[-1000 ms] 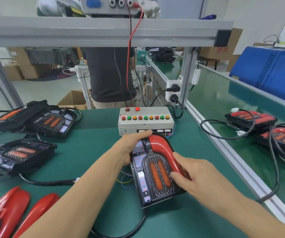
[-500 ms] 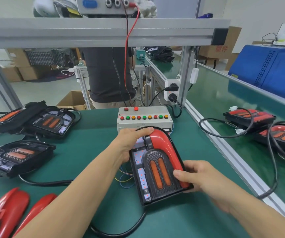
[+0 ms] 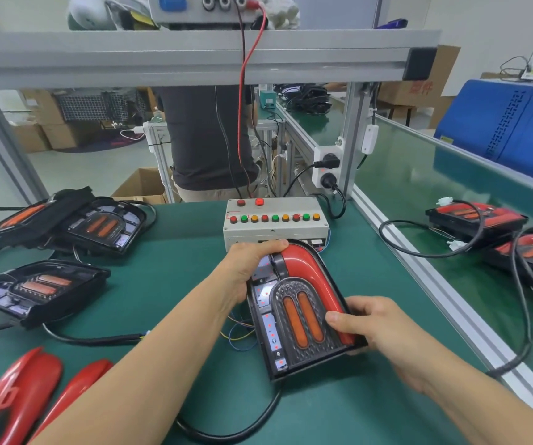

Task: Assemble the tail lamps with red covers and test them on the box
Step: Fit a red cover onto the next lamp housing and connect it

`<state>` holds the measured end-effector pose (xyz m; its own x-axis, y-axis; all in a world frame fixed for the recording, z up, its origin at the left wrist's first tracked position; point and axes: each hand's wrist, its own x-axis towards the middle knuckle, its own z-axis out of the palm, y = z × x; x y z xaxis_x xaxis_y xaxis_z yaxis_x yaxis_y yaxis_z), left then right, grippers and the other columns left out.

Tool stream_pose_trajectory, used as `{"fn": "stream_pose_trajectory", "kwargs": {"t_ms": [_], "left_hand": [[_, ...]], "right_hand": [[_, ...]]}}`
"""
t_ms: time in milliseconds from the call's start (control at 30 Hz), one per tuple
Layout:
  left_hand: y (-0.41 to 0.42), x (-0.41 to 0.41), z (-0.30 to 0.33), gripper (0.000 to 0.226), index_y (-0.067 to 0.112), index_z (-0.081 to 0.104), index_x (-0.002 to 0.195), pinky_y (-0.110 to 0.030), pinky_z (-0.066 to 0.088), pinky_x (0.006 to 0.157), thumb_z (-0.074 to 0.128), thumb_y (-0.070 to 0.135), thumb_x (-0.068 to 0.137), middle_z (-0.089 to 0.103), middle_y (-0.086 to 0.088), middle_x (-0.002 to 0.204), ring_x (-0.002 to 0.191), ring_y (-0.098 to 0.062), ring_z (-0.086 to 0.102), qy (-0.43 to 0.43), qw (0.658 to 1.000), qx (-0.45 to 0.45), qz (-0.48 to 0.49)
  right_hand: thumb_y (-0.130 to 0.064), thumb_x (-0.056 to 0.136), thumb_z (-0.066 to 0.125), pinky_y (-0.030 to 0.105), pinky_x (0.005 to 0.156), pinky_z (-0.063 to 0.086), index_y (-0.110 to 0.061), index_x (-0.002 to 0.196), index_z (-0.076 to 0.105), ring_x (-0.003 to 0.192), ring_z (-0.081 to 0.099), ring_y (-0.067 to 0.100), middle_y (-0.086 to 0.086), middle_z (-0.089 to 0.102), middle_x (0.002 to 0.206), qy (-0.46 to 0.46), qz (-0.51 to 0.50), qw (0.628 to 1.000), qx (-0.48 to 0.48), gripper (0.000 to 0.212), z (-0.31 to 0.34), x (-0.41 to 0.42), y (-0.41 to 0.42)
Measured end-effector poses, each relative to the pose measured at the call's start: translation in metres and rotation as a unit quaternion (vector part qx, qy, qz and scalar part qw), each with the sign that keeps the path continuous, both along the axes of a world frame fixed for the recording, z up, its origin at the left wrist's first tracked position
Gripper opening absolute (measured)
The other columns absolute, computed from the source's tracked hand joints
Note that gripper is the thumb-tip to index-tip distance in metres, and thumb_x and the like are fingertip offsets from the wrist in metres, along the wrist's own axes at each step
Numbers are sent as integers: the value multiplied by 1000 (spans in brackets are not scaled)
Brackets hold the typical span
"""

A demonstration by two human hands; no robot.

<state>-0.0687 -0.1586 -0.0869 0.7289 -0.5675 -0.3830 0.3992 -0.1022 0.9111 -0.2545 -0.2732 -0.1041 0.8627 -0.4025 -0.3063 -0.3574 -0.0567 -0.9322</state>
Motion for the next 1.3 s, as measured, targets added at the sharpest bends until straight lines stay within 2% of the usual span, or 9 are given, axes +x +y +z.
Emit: {"fn": "stream_pose_trajectory", "kwargs": {"t_ms": [100,167,300,500,633,767,933,1100,1300], "left_hand": [[3,1,-4,21,13,68,87,-29,56,65,74,31,79,74,-9,79,66,-22,69,-37,999,36,2],[9,3,-4,15,16,69,81,-20,51,62,67,30,85,73,1,77,68,-12,66,-115,992,57,18],[44,15,9,14,17,66,82,-20,40,66,62,5,81,61,9,73,66,-4,52,-323,931,168,19],[121,27,38,18,24,67,75,-17,37,53,64,6,76,59,15,63,58,-2,52,-432,839,330,-29],[181,42,60,22,27,64,58,-20,42,59,68,12,73,59,16,58,60,-6,56,-427,790,440,-4],[243,59,68,20,20,67,55,-29,50,58,66,7,71,67,-1,60,64,-22,64,-391,757,517,85],[301,62,40,6,9,68,74,-29,44,63,69,14,72,65,-14,75,75,-31,61,-362,659,628,199],[313,57,10,15,14,65,83,-27,45,65,68,21,71,62,-9,83,81,-28,61,-278,620,718,148],[311,58,0,20,15,69,94,-30,41,68,60,11,77,65,-11,96,92,-31,63,-294,557,755,180]], "right_hand": [[-24,86,68,27,67,55,-10,100,72,80,71,17,5,77,92,8,5,1000,14,20,0,3,-4],[-28,85,67,24,66,52,-7,100,72,78,67,15,9,76,94,10,5,1000,24,26,-2,4,-7],[-40,74,68,30,73,50,-8,99,75,80,65,17,9,76,95,8,17,999,33,41,-8,6,-14],[-54,57,71,22,61,54,-28,89,78,72,70,6,2,77,92,14,28,999,30,42,-16,9,-18],[-56,48,83,18,54,54,-28,89,79,70,71,6,3,77,90,23,14,999,30,49,-20,6,-24],[-71,26,85,22,56,56,-26,92,78,72,72,10,4,77,92,25,5,999,42,80,-29,5,-29],[-73,24,84,20,55,55,-29,90,79,72,72,9,2,77,90,33,25,998,48,80,-26,6,-27],[-73,27,84,20,55,55,-27,91,78,71,72,9,3,77,90,38,26,998,46,79,-27,7,-28],[-72,23,85,20,54,54,-25,89,79,66,71,9,5,77,86,38,20,998,53,81,-28,6,-30]]}}
